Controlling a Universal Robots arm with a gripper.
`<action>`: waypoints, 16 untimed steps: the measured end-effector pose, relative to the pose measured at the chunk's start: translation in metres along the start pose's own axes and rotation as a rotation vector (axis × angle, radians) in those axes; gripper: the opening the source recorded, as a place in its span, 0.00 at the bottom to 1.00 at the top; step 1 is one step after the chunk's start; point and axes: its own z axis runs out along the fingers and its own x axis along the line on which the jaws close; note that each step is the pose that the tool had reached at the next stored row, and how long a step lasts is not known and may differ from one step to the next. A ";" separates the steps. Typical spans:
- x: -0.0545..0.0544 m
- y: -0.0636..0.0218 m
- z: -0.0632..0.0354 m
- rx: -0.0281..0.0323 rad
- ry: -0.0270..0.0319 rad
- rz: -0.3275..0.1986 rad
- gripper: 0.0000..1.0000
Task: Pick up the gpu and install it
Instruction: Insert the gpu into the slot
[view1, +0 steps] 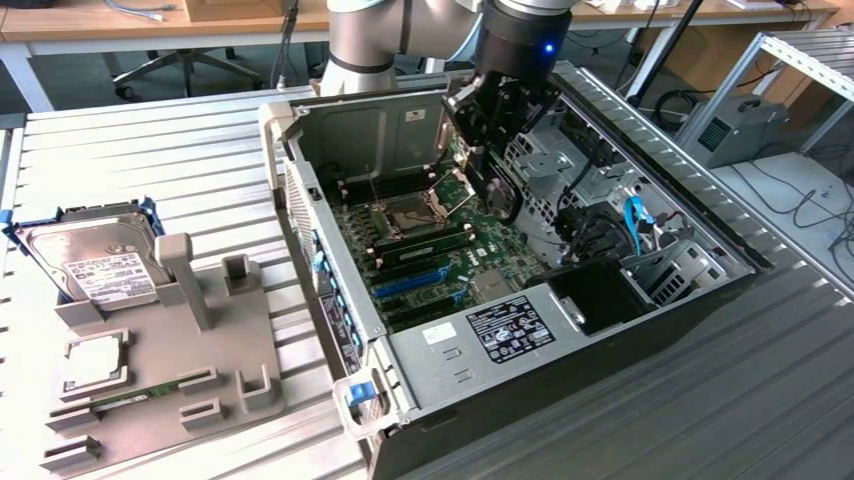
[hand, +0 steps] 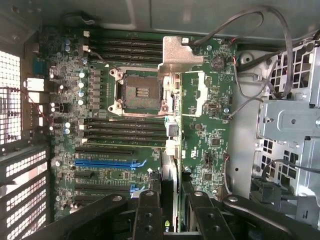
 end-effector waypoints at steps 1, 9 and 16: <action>0.000 0.0000 0.0000 -0.0001 -0.0001 -0.002 0.26; 0.000 0.0000 0.0000 -0.0007 -0.0005 -0.021 0.26; 0.000 0.0000 0.0000 -0.0011 -0.0008 -0.036 0.26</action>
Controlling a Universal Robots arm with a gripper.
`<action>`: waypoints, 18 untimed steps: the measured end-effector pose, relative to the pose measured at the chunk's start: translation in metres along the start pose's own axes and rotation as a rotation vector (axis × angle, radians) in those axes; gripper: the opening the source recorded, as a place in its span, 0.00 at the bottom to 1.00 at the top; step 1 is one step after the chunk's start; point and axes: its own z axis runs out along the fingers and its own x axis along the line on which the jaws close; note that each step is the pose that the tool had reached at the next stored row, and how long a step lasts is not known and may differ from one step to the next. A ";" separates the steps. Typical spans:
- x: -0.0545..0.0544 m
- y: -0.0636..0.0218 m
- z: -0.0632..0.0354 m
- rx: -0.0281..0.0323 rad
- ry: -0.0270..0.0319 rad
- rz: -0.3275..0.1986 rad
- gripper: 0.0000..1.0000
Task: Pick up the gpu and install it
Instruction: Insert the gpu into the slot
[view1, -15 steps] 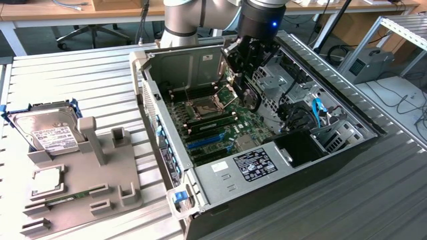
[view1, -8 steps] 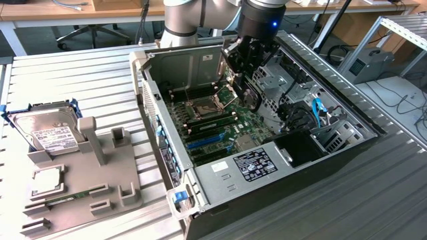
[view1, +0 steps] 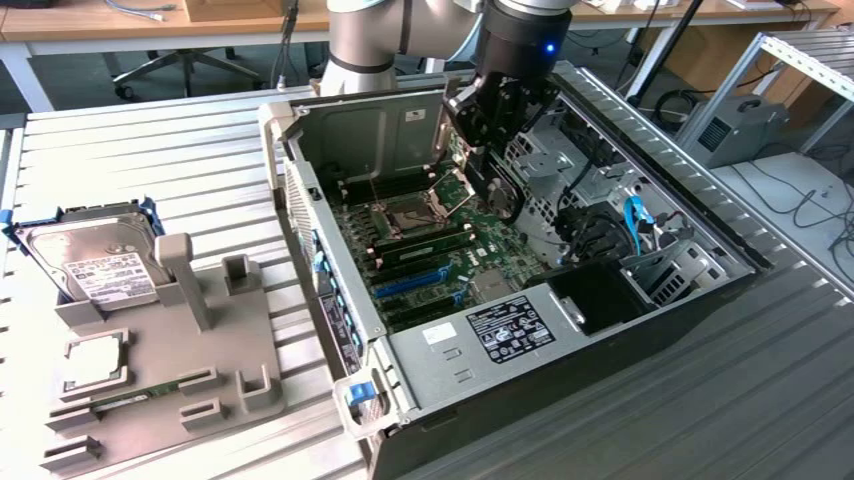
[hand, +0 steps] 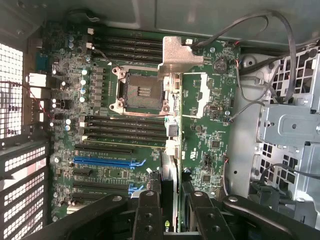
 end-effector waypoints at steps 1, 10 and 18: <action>0.000 0.0000 0.0000 -0.0001 -0.0001 -0.002 0.26; 0.000 0.0000 0.0000 -0.0006 -0.0005 -0.023 0.26; 0.000 0.0000 0.0000 -0.0012 -0.0010 -0.042 0.26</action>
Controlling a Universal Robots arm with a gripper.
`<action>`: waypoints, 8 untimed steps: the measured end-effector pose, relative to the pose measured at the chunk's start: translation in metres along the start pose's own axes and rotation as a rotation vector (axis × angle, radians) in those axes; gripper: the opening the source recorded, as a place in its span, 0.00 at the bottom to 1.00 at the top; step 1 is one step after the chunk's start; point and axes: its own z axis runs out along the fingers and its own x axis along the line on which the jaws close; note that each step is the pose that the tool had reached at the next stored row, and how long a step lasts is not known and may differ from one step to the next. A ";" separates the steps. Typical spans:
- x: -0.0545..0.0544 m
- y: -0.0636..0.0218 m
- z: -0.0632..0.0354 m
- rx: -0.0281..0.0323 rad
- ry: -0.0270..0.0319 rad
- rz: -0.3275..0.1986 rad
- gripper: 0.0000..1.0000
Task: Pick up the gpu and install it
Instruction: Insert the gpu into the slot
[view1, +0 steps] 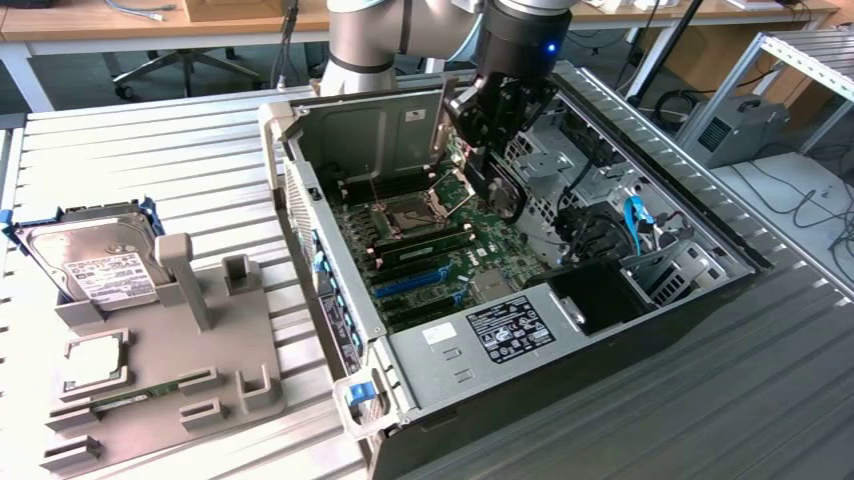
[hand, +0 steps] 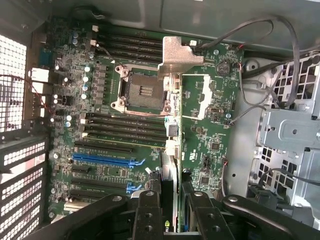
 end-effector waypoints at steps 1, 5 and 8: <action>0.000 0.0000 0.0000 0.0000 -0.0001 -0.003 0.26; 0.000 0.0000 0.0000 -0.0004 -0.0003 -0.014 0.26; 0.000 0.0000 0.0000 -0.0006 -0.0005 -0.021 0.26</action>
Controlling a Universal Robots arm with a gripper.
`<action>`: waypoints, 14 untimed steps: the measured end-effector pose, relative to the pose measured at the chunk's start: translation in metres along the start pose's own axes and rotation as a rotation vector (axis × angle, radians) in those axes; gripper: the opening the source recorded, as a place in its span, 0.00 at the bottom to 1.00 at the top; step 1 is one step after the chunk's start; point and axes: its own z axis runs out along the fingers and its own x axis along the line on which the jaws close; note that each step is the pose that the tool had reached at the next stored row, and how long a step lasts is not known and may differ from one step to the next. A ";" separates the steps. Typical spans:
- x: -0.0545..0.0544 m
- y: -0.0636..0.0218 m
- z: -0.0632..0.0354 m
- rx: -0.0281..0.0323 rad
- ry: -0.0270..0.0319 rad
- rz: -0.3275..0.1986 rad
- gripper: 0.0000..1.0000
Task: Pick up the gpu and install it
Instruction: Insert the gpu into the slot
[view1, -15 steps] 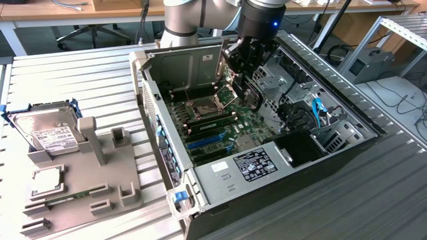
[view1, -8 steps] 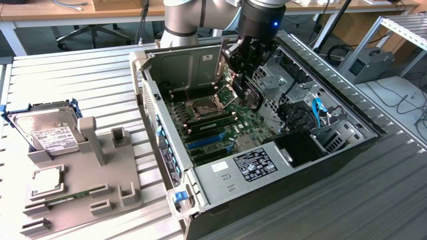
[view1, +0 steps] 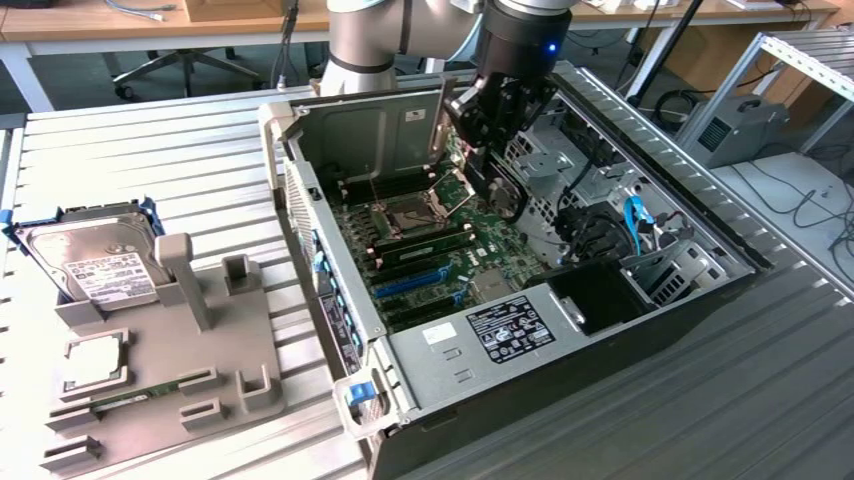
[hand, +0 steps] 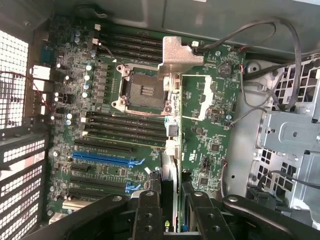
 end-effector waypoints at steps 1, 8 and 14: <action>0.000 0.0000 0.0000 -0.0001 -0.0001 -0.003 0.26; 0.000 0.0000 0.0000 -0.0006 -0.0005 -0.021 0.26; 0.000 0.0000 0.0000 -0.0010 -0.0008 -0.035 0.26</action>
